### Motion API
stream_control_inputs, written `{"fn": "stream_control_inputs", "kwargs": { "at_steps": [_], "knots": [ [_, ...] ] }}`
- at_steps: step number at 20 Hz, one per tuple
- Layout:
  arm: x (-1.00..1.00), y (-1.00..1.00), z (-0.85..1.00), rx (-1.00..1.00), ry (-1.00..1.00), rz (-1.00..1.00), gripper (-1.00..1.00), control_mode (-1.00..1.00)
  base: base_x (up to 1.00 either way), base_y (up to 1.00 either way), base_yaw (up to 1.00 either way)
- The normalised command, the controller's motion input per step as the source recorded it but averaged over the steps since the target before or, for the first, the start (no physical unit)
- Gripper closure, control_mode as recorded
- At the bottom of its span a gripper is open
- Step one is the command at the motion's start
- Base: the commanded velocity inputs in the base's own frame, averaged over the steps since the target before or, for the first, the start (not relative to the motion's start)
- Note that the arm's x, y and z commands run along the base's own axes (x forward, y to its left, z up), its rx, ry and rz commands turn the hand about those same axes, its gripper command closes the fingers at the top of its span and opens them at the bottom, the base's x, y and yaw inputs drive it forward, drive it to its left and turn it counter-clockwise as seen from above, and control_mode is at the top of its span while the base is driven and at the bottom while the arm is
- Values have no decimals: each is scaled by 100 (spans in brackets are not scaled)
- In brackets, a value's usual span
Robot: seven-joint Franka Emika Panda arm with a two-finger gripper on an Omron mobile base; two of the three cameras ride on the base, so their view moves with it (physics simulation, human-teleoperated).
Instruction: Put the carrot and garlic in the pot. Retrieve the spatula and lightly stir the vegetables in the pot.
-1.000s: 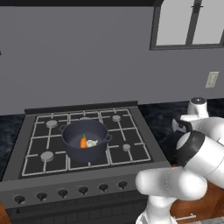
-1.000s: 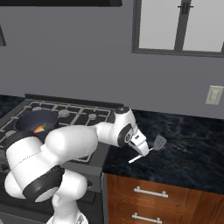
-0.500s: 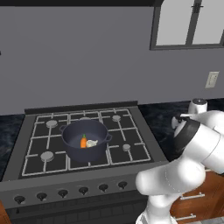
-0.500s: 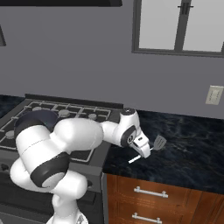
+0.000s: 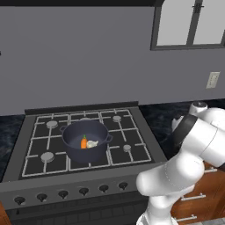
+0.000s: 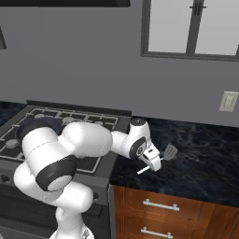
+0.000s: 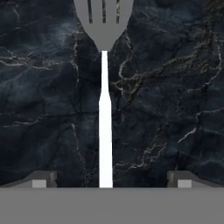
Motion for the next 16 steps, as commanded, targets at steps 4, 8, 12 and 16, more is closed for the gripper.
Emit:
{"fn": "stream_control_inputs", "kwargs": {
  "at_steps": [4,8,12,16],
  "knots": [
    [0,0,-19,0,3,0,-100,-100,0,0,0],
    [2,-4,-17,0,4,0,-100,-100,0,0,0],
    [5,0,-18,0,5,0,-100,-100,0,0,0],
    [1,0,-15,2,6,0,-100,-100,0,0,0]
  ]
}}
